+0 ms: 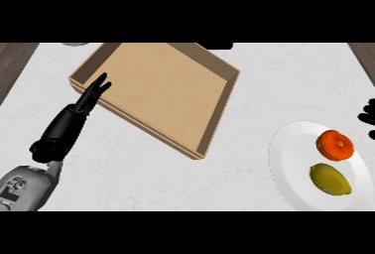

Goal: Pick the lemon from the plate and place it in the cardboard box

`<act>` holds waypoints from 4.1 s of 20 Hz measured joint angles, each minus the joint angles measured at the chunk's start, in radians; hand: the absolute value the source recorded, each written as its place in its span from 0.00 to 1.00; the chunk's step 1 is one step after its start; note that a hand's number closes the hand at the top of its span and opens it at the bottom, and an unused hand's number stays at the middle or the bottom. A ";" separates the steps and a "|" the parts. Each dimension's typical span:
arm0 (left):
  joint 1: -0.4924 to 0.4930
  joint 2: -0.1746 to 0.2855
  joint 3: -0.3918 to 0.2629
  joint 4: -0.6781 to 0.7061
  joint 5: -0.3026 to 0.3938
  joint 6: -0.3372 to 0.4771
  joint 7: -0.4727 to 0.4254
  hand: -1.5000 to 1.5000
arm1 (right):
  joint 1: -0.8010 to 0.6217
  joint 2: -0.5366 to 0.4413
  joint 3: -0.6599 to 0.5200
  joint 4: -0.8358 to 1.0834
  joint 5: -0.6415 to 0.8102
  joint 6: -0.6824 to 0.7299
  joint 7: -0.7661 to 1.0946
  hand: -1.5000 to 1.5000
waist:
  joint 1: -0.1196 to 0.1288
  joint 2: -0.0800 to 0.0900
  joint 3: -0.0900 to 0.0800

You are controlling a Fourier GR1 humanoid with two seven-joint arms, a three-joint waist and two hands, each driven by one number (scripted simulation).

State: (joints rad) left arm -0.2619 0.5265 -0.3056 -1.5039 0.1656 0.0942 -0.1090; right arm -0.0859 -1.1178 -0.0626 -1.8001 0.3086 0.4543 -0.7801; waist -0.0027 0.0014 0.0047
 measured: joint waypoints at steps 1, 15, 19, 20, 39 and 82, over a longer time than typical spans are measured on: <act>0.007 0.001 0.002 -0.002 -0.002 0.001 -0.002 0.50 | 0.026 -0.017 0.011 -0.012 0.043 -0.033 -0.023 0.00 | -0.004 -0.001 0.000; 0.038 -0.029 0.061 -0.035 -0.038 -0.047 0.014 0.50 | 0.309 -0.028 0.039 -0.080 0.391 -0.209 -0.109 0.00 | -0.008 -0.005 -0.004; 0.019 -0.050 0.083 -0.015 -0.056 -0.073 0.026 0.50 | 0.329 0.020 0.048 -0.079 0.470 -0.220 -0.104 0.00 | -0.006 -0.003 -0.004; 0.026 -0.054 0.087 -0.015 -0.063 -0.075 0.022 0.50 | 0.345 0.035 0.045 -0.081 0.496 -0.234 -0.106 0.00 | -0.006 -0.004 -0.004; 0.034 -0.134 0.192 -0.015 -0.151 -0.192 0.028 0.50 | 0.250 0.316 0.096 0.018 0.824 -0.251 -0.096 0.00 | 0.001 -0.002 -0.005; 0.018 -0.265 0.267 -0.043 -0.274 -0.306 0.041 0.50 | -0.025 0.908 0.372 0.287 1.143 -0.292 0.032 1.00 | 0.065 -0.001 -0.031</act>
State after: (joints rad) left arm -0.2442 0.2611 -0.0384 -1.5472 -0.1084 -0.2122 -0.0685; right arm -0.1106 -0.2095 0.3090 -1.5135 1.4518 0.1618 -0.7482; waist 0.0618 0.0002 -0.0260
